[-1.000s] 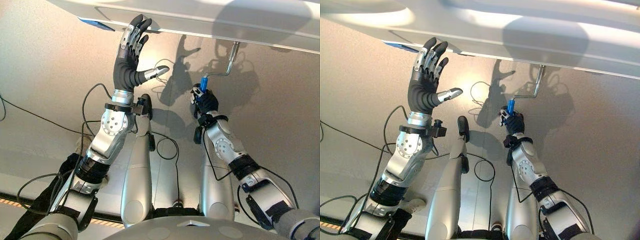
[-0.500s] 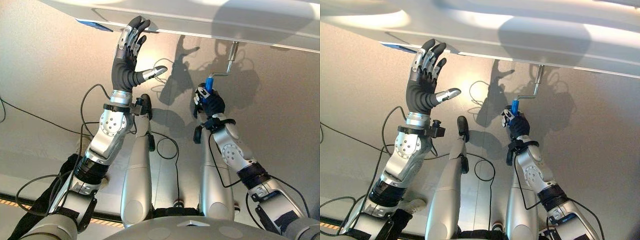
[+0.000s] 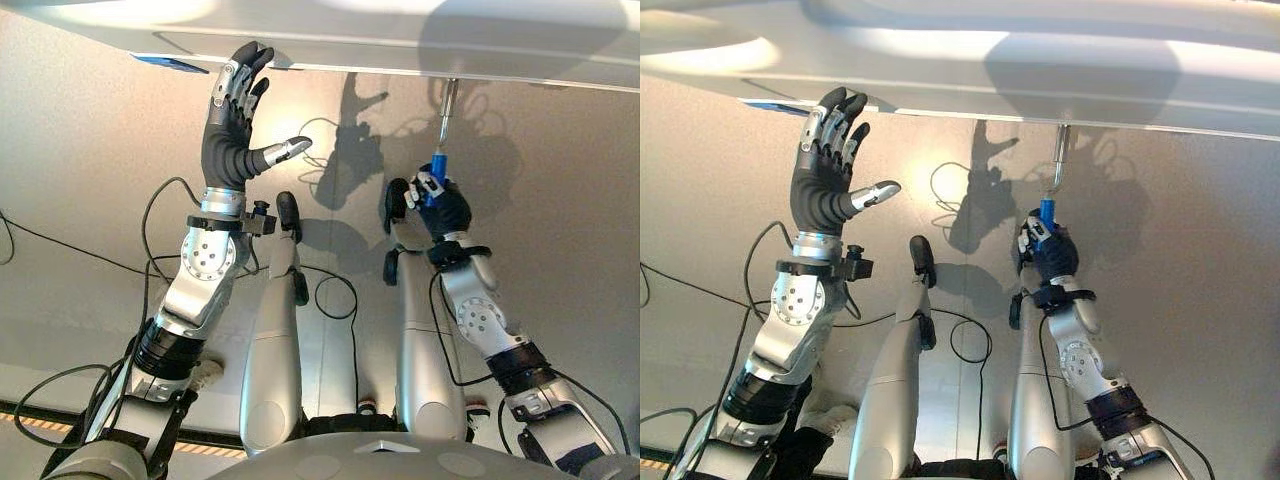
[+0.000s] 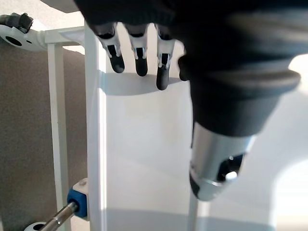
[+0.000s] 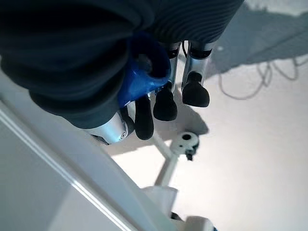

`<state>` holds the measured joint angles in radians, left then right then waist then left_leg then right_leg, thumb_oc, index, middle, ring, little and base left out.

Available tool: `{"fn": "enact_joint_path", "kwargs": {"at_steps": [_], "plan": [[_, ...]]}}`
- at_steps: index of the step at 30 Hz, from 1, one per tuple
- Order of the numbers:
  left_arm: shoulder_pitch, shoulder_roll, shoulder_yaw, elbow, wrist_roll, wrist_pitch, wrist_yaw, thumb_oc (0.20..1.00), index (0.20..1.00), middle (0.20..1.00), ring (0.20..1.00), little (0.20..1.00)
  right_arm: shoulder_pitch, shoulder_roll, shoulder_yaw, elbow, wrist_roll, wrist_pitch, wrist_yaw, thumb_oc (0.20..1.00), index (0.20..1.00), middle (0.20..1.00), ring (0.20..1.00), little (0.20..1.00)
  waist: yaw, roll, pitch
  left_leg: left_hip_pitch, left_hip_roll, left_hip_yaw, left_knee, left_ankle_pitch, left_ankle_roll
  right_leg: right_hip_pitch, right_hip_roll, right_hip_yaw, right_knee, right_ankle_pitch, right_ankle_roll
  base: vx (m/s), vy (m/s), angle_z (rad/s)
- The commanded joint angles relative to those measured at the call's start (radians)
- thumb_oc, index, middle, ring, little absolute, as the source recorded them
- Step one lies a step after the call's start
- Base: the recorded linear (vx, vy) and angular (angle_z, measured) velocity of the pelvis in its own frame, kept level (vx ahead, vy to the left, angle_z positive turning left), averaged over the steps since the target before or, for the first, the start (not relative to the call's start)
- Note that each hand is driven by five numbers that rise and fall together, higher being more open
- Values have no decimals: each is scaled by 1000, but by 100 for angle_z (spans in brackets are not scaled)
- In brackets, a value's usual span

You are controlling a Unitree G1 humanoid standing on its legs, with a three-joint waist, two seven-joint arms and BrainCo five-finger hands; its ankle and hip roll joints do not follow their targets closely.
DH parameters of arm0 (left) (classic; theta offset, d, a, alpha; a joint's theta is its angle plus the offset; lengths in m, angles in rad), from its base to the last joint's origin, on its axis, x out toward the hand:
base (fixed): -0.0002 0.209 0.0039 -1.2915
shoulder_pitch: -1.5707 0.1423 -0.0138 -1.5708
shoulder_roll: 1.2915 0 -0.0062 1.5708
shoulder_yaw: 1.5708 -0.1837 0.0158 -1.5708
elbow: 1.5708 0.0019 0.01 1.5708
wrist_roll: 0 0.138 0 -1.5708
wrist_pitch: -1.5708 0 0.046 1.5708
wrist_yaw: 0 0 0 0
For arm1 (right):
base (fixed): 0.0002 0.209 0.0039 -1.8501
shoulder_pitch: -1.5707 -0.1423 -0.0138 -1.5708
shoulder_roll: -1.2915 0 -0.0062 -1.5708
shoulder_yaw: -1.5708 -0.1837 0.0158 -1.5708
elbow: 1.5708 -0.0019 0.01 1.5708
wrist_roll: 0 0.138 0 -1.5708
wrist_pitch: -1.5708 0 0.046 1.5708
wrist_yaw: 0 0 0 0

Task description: Raise the hospital bed

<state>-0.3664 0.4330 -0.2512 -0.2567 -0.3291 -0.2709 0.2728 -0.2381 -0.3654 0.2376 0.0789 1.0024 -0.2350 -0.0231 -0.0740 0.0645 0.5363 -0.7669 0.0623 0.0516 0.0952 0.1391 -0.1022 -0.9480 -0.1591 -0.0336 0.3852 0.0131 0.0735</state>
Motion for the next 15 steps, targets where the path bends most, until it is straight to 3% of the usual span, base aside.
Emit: {"fn": "enact_joint_path", "kwargs": {"at_steps": [1, 10, 15], "plan": [[-40, 27, 23, -128, 15, -52, -27, 1000, 1000, 1000, 1000, 1000, -23, -19, -189, -176, 30, -194, -16, 200, 200, 200, 200, 200, -32, -26, -16, 20, -9, -10, 49, -60, 16, 73, 47, -11, -165, 79, 72, -1, -57, -1], [-29, 39, 45, -149, 2, -55, -39, 1000, 1000, 1000, 1000, 1000, -27, -35, -289, -187, 7, -249, -69, 200, 200, 200, 200, 200, -43, -28, -16, 40, 6, -10, 26, -55, 10, 54, 63, -2, -139, 66, 69, 0, -37, -5], [-22, 41, 46, -152, -6, -61, -36, 1000, 1000, 1000, 1000, 1000, -60, -76, -374, -59, -68, -279, -175, 200, 200, 200, 200, 200, -44, -27, -16, 46, 12, -15, 21, -55, 8, 41, 68, -4, -116, 56, 67, 4, -15, -1]]}}
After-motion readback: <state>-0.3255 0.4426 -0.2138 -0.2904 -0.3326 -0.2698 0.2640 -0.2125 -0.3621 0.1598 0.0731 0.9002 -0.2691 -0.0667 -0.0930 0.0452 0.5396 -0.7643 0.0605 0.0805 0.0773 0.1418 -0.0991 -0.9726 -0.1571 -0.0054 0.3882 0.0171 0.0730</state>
